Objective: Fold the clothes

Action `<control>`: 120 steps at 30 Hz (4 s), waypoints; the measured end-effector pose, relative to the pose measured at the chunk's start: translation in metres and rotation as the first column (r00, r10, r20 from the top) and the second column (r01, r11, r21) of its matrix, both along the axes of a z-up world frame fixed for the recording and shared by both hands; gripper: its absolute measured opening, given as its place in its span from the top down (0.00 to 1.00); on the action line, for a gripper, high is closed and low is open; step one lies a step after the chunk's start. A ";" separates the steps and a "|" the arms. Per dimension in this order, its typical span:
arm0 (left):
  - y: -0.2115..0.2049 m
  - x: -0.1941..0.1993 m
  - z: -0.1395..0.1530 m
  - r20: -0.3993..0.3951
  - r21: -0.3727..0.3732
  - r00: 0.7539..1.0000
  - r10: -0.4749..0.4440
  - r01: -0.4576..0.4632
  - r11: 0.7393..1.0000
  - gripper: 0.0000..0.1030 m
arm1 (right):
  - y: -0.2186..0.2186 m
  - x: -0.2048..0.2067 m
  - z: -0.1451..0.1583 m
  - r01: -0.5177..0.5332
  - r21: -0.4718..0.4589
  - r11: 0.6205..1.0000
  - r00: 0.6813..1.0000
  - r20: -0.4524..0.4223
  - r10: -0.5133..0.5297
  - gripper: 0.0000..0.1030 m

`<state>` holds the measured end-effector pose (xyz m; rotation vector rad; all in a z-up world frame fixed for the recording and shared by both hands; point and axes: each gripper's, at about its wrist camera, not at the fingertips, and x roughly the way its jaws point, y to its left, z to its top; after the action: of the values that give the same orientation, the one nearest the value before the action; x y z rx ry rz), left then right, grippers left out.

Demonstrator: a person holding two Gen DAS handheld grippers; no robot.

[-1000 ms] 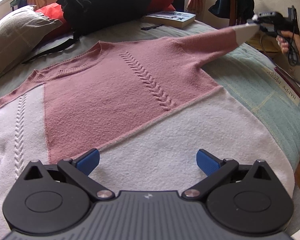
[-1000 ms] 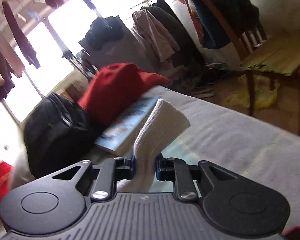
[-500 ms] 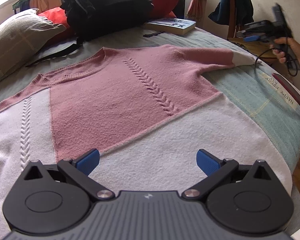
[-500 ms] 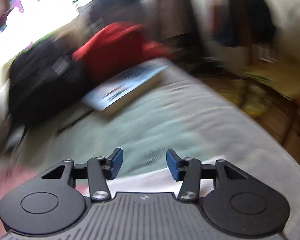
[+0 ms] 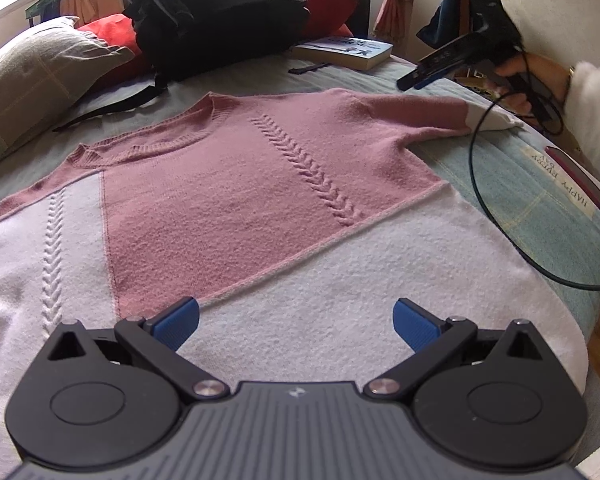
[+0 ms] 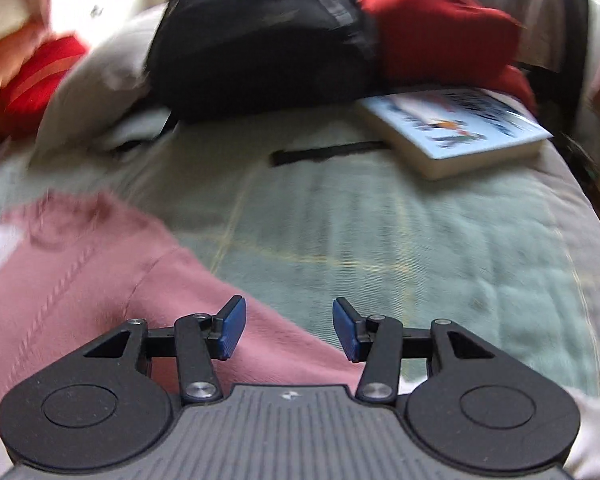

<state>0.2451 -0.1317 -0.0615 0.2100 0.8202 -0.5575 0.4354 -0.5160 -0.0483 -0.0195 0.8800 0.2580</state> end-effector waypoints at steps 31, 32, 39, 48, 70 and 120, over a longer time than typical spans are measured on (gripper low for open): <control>0.014 -0.002 -0.002 -0.011 -0.032 1.000 0.006 -0.006 0.999 0.01 | -0.064 -0.050 0.021 0.243 -0.044 0.969 0.963 0.129 -0.236 0.56; 0.014 -0.002 -0.002 -0.012 -0.031 1.000 0.005 -0.005 1.000 0.01 | -0.079 -0.058 0.019 0.291 -0.031 0.956 0.951 0.114 -0.286 0.55; 0.007 -0.002 -0.005 -0.021 -0.008 1.000 0.001 -0.001 1.000 0.01 | -0.162 -0.096 -0.004 0.537 0.047 0.842 0.837 0.091 -0.539 0.51; -0.007 -0.001 -0.003 -0.017 0.018 1.000 -0.014 0.014 1.000 0.01 | -0.145 -0.096 -0.015 0.452 0.242 0.858 0.878 0.049 -0.476 0.49; 0.036 0.002 0.001 0.005 -0.036 0.999 0.049 -0.049 0.998 0.01 | 0.073 0.036 -0.026 0.270 0.250 0.930 0.963 -0.059 -0.264 0.20; 0.095 -0.005 0.000 -0.001 -0.154 0.991 0.134 -0.132 0.979 0.01 | 0.135 0.061 -0.022 0.192 0.369 0.910 0.981 -0.063 -0.182 0.00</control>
<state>0.2396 -0.0365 -0.0611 0.0163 0.7718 -0.4907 0.4963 -0.3810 -0.0707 0.4235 0.8420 0.2431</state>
